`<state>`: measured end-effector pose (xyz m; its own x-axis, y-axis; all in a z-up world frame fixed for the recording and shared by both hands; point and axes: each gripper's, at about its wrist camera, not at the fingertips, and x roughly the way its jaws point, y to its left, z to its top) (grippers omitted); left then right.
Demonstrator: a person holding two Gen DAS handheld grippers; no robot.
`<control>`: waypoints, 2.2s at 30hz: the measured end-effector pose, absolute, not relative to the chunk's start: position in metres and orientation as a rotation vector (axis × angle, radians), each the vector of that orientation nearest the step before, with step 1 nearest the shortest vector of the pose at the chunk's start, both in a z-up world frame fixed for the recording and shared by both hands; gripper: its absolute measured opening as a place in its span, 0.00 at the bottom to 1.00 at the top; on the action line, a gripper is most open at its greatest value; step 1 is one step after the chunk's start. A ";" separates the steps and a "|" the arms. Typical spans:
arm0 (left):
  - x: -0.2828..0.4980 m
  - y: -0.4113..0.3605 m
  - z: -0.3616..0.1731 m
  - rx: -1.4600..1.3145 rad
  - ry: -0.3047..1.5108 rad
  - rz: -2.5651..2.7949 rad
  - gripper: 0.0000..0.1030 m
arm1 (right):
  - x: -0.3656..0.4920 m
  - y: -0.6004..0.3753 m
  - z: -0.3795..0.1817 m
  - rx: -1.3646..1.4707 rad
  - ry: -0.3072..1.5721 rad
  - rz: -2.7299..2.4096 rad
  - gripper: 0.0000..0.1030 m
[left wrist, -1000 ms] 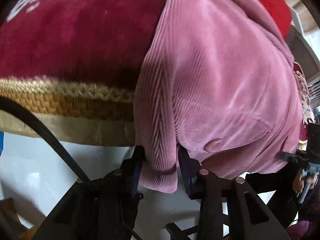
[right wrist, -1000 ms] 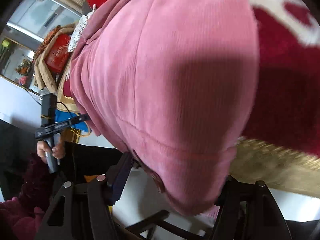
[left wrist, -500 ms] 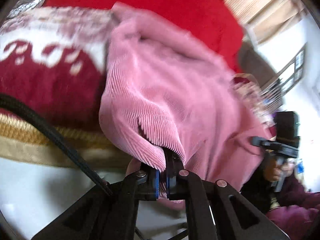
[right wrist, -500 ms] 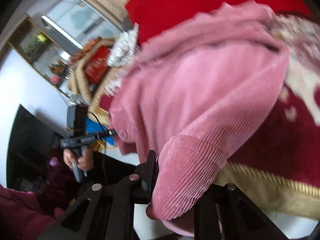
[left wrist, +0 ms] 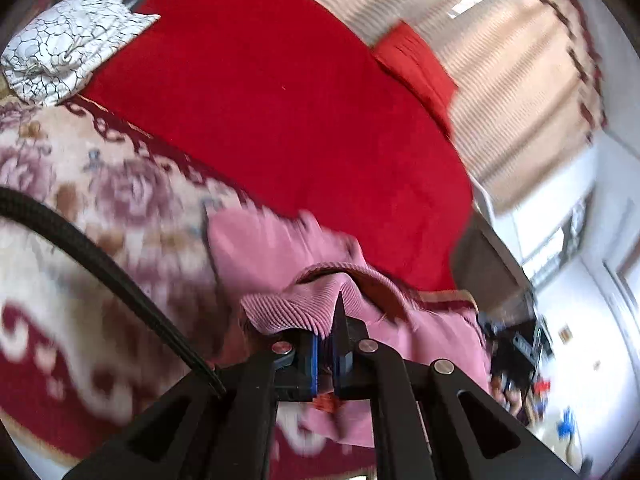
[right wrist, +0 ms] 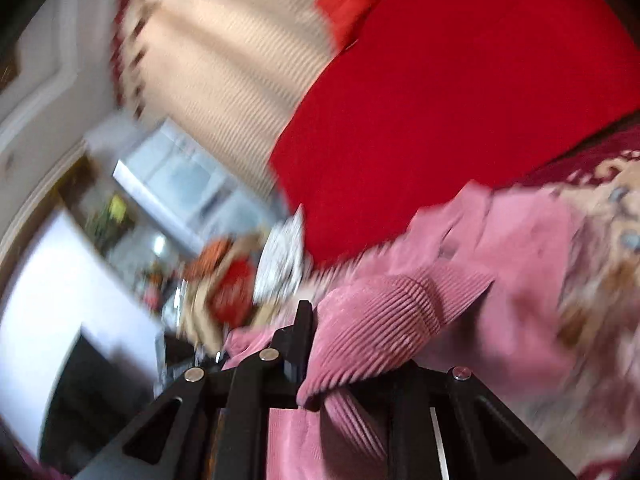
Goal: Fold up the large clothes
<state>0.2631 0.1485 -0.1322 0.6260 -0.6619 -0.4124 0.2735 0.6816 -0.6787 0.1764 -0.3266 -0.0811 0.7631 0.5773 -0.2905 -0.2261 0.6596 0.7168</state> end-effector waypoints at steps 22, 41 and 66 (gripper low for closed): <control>0.333 0.106 -0.141 -0.652 0.582 -0.096 0.68 | 0.253 -0.359 -0.100 0.687 0.665 0.420 0.88; 0.356 0.082 -0.178 -0.407 0.755 0.075 0.68 | 0.289 -0.272 -0.140 0.739 1.128 0.795 0.78; 0.366 0.074 -0.155 -0.337 0.645 0.167 0.69 | 0.290 -0.360 -0.094 0.408 0.676 0.022 0.71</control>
<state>0.3658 0.0740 -0.1555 0.7884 0.0486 -0.6133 -0.2561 0.9323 -0.2554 0.2902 -0.3599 -0.0939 0.7832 0.1506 -0.6032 0.1112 0.9206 0.3742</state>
